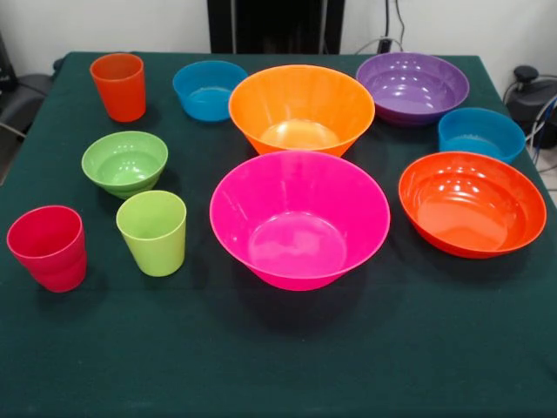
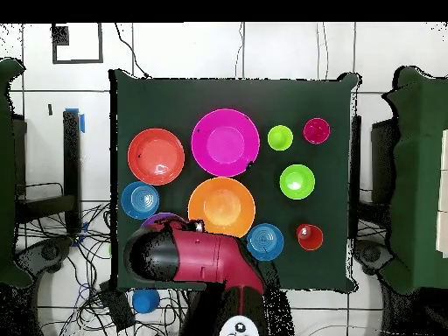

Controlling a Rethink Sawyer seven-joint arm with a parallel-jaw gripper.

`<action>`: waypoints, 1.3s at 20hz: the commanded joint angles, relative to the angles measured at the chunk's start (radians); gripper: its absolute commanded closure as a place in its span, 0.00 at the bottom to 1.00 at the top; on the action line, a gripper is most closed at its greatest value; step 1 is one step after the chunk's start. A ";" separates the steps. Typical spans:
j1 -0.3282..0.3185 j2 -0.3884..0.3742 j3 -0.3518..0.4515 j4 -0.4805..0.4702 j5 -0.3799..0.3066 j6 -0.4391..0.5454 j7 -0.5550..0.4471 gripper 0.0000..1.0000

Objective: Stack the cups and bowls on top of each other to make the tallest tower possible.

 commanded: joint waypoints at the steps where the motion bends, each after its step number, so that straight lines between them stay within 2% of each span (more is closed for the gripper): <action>1: -0.012 0.177 -0.007 -0.202 -0.036 0.040 0.150 0.00; 4: -0.017 0.217 -0.013 -0.280 -0.043 0.067 0.144 0.00; 6: -0.033 0.237 0.000 -0.294 -0.015 0.067 0.159 0.00; 9: -0.029 0.263 -0.011 -0.349 -0.027 0.086 0.153 0.00; 20: -0.048 0.376 -0.026 -0.517 -0.023 0.056 0.130 0.00; 26: -0.088 0.385 -0.029 -0.554 -0.023 0.070 0.105 0.00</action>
